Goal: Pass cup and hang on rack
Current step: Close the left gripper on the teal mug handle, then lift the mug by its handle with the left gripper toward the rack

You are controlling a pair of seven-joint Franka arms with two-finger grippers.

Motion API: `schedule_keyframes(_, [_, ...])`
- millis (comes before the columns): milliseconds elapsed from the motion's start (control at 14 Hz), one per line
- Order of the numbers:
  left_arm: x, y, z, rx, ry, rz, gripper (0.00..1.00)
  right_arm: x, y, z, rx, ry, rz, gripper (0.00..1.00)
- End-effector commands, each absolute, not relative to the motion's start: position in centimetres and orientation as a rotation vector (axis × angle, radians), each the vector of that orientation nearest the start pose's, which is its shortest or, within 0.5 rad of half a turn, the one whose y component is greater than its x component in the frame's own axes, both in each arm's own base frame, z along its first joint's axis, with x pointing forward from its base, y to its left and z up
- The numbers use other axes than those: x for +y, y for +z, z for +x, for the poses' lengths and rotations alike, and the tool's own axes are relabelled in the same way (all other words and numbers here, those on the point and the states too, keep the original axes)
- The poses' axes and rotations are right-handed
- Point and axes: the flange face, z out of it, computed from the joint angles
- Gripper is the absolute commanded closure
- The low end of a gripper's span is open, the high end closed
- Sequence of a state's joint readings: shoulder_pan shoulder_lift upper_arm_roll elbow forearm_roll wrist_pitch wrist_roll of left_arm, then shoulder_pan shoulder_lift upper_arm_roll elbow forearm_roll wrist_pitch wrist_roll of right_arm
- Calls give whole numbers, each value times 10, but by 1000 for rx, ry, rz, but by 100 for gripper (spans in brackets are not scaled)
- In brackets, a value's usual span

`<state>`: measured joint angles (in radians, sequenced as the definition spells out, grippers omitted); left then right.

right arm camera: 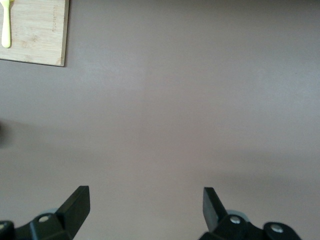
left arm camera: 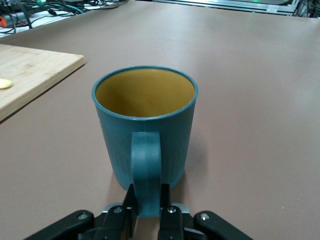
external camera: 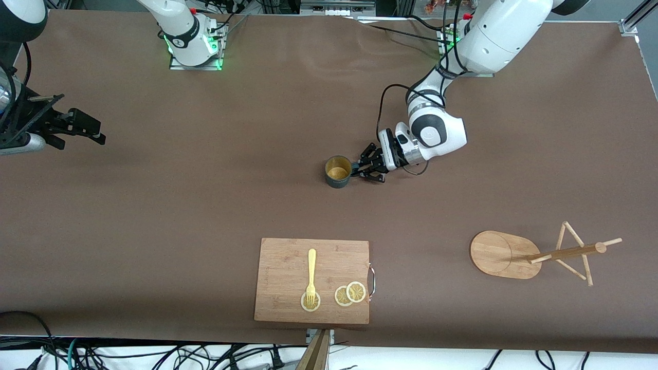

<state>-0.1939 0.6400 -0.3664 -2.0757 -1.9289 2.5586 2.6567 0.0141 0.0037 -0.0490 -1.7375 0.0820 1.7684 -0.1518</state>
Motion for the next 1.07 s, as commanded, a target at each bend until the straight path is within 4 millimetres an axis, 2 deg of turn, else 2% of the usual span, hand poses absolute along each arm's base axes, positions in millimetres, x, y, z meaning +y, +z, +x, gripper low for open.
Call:
schedule_keyframes(0, [-276,136,478,-1247,953,1918,100,-8,567,567,-173,-42,-3054,0])
schedule_keyframes(285, [-247,156,478,-1160,950,1959,100,-9,566,563,-176,-2,-3055,0])
schedule_keyframes(498, [-233,183,485,-1127,920,1976,100,-11,565,563,-166,9,-3050,0])
schedule_keyframes(641, [-213,205,495,-1123,883,1983,100,-11,566,563,-166,6,-3050,0])
schedule_keyframes(783, [-186,226,507,-1104,805,1961,100,-9,568,559,-176,22,-3046,0])
schedule_keyframes(997, [-124,262,528,-1056,623,1950,100,-9,566,558,-172,43,-3044,0])
